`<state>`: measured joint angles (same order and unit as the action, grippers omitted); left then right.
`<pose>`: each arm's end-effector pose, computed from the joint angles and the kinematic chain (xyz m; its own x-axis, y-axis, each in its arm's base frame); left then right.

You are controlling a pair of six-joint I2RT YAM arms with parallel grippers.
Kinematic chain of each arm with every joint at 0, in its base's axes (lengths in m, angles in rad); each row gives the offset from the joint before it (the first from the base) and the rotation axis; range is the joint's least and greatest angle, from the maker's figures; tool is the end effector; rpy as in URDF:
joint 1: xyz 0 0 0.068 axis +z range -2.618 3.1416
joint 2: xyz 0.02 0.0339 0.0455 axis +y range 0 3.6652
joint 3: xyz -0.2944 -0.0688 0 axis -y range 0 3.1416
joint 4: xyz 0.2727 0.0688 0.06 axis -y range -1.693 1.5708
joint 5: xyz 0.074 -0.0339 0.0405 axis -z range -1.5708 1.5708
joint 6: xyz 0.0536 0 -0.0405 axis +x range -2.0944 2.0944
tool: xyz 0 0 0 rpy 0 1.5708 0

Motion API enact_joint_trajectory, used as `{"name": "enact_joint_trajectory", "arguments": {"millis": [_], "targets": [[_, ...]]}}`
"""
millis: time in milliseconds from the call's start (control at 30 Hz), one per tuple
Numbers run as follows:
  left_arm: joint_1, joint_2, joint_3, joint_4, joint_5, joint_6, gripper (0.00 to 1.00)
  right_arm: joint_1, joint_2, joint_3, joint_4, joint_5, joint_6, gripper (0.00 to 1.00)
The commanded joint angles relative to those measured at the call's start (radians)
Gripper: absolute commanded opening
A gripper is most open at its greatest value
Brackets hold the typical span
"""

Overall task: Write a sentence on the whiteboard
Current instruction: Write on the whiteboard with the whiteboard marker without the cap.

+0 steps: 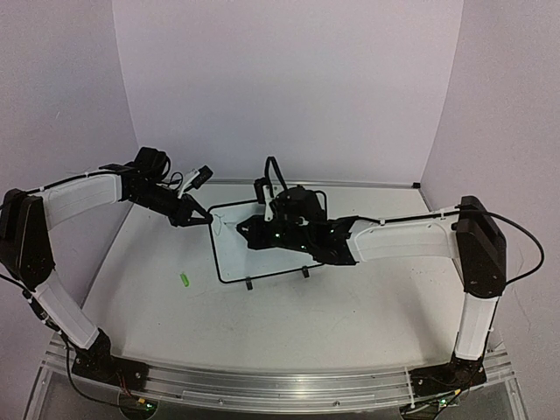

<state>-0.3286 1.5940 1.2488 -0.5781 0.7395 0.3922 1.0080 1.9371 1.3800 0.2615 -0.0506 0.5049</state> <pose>0.3407 -0.1543 0.2814 -0.4594 0.4550 -0.7628 0.8644 0.4266 -0.2661 0.2702 0.4333 0.2580 -0.5571 0.0223 -0.8301 -0.6867 0.5497 0.4756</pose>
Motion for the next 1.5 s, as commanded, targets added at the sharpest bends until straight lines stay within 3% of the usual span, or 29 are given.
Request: {"name": "enact_joint_trajectory", "arguments": {"millis": [0, 633, 1467], "targets": [[0.009, -0.019, 0.001, 0.010, -0.107, 0.027, 0.00, -0.011, 0.015, 0.033, -0.027, -0.004, 0.004, 0.00], [0.008, -0.019, 0.002, 0.010, -0.106, 0.027, 0.00, -0.011, -0.066, -0.003, -0.042, 0.121, -0.007, 0.00], [0.008, -0.020, 0.003, 0.009, -0.106, 0.027, 0.00, -0.011, 0.023, 0.064, -0.035, 0.028, 0.001, 0.00]]}}
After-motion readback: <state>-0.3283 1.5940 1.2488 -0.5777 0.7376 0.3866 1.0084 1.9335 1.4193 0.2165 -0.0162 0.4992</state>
